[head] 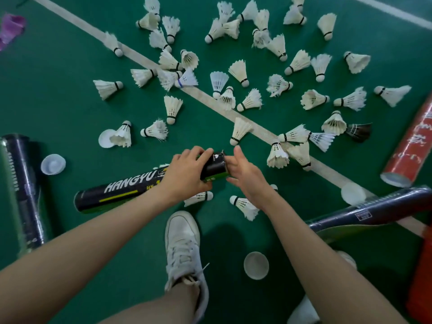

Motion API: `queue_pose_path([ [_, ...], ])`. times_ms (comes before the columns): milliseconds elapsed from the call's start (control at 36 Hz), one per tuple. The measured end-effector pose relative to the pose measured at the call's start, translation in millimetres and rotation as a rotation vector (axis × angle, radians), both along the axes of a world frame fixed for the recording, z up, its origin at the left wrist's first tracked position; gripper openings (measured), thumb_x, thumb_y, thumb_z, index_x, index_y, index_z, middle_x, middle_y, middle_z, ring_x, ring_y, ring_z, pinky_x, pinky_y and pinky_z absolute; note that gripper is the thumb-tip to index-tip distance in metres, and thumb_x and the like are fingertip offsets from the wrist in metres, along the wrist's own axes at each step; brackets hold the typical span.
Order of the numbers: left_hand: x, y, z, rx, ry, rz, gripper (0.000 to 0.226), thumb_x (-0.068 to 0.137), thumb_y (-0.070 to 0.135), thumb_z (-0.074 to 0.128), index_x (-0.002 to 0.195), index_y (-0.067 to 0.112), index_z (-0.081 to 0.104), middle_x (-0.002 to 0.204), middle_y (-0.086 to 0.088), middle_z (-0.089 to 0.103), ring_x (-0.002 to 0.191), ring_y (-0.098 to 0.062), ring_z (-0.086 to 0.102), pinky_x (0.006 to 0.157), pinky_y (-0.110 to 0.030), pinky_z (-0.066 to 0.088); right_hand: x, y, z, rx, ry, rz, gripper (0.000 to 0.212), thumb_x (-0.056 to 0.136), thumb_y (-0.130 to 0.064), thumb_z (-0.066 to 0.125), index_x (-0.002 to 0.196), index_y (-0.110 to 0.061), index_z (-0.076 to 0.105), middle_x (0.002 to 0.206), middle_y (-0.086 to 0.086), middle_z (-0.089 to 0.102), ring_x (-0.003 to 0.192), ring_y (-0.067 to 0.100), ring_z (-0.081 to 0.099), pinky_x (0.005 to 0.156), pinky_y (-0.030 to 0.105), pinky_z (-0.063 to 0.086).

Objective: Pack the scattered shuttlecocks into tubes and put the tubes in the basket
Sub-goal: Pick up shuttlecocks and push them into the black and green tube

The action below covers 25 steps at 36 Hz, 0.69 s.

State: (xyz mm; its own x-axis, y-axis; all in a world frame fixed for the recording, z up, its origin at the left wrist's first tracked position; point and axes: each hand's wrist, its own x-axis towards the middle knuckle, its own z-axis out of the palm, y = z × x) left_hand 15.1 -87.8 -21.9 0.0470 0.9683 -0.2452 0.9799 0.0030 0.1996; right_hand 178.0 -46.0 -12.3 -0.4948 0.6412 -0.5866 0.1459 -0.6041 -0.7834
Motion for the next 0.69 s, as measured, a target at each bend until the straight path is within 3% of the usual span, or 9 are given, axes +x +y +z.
queue_pose_path([
  [56, 1, 0, -8, -0.038, 0.043, -0.002, 0.084, 0.075, 0.043, 0.069, 0.146, 0.018, 0.032, 0.135, -0.008, 0.044, 0.115, -0.031, 0.046, 0.095, -0.041, 0.036, 5, 2, -11, 0.022, -0.058, -0.132, 0.044, 0.102, -0.044, 0.025, 0.103, -0.022, 0.063, 0.104, -0.006, 0.068, 0.106, 0.010, 0.061, 0.095, 0.031, 0.044],
  [111, 0, -1, -14, -0.084, 0.080, 0.011, 0.084, 0.077, 0.045, 0.067, 0.147, 0.019, 0.028, 0.135, -0.008, 0.041, 0.117, -0.031, 0.044, 0.096, -0.041, 0.034, 15, 1, -29, 0.133, -0.265, -0.186, 0.031, 0.101, -0.039, 0.037, 0.104, -0.019, 0.061, 0.106, -0.002, 0.067, 0.105, 0.015, 0.061, 0.088, 0.029, 0.045],
  [167, -2, -5, -20, -0.118, 0.088, 0.022, 0.084, 0.078, 0.045, 0.067, 0.148, 0.019, 0.026, 0.136, -0.008, 0.040, 0.118, -0.031, 0.043, 0.098, -0.042, 0.034, 29, -4, -49, 0.278, -0.502, -0.012, 0.028, 0.096, -0.036, 0.051, 0.115, -0.016, 0.056, 0.117, 0.000, 0.060, 0.109, 0.015, 0.055, 0.089, 0.027, 0.042],
  [306, 0, -21, -32, -0.130, 0.071, 0.027, 0.087, 0.080, 0.060, 0.063, 0.148, 0.019, 0.026, 0.136, -0.008, 0.041, 0.121, -0.031, 0.042, 0.101, -0.042, 0.033, 49, -33, -84, 0.555, -0.976, 0.722, 0.069, 0.080, -0.044, 0.069, 0.133, -0.012, 0.038, 0.131, 0.010, 0.042, 0.124, 0.028, 0.036, 0.100, 0.039, 0.036],
  [389, 2, -25, -34, -0.122, 0.058, 0.039, 0.087, 0.081, 0.062, 0.060, 0.148, 0.019, 0.025, 0.137, -0.008, 0.040, 0.123, -0.030, 0.040, 0.101, -0.042, 0.032, 54, -46, -94, 0.743, -1.155, 0.840, 0.062, 0.083, -0.028, 0.065, 0.132, -0.009, 0.032, 0.129, 0.013, 0.040, 0.118, 0.030, 0.037, 0.097, 0.036, 0.035],
  [472, 3, -24, -30, -0.105, 0.036, 0.077, 0.089, 0.078, 0.064, 0.063, 0.147, 0.019, 0.026, 0.136, -0.007, 0.040, 0.122, -0.029, 0.041, 0.100, -0.041, 0.033, 56, -46, -97, 0.732, -1.099, 0.671, 0.046, 0.085, -0.019, 0.060, 0.123, -0.006, 0.038, 0.124, 0.013, 0.045, 0.114, 0.029, 0.040, 0.093, 0.035, 0.035],
  [583, 2, -22, -21, -0.069, 0.004, 0.130, 0.085, 0.077, 0.050, 0.069, 0.146, 0.019, 0.030, 0.134, -0.007, 0.042, 0.118, -0.030, 0.043, 0.098, -0.040, 0.034, 51, -28, -74, 0.547, -0.792, 0.128, 0.047, 0.081, -0.021, 0.067, 0.118, -0.007, 0.042, 0.111, 0.012, 0.050, 0.100, 0.029, 0.049, 0.076, 0.037, 0.044],
  [694, -2, -18, -10, 0.027, -0.050, 0.172, 0.079, 0.076, 0.038, 0.070, 0.144, 0.018, 0.035, 0.133, -0.008, 0.045, 0.115, -0.032, 0.045, 0.097, -0.041, 0.035, 46, -3, -33, 0.521, -0.527, -0.157, 0.040, 0.087, -0.023, 0.065, 0.122, -0.026, 0.047, 0.114, 0.003, 0.042, 0.093, 0.017, 0.050, 0.067, 0.015, 0.040],
])
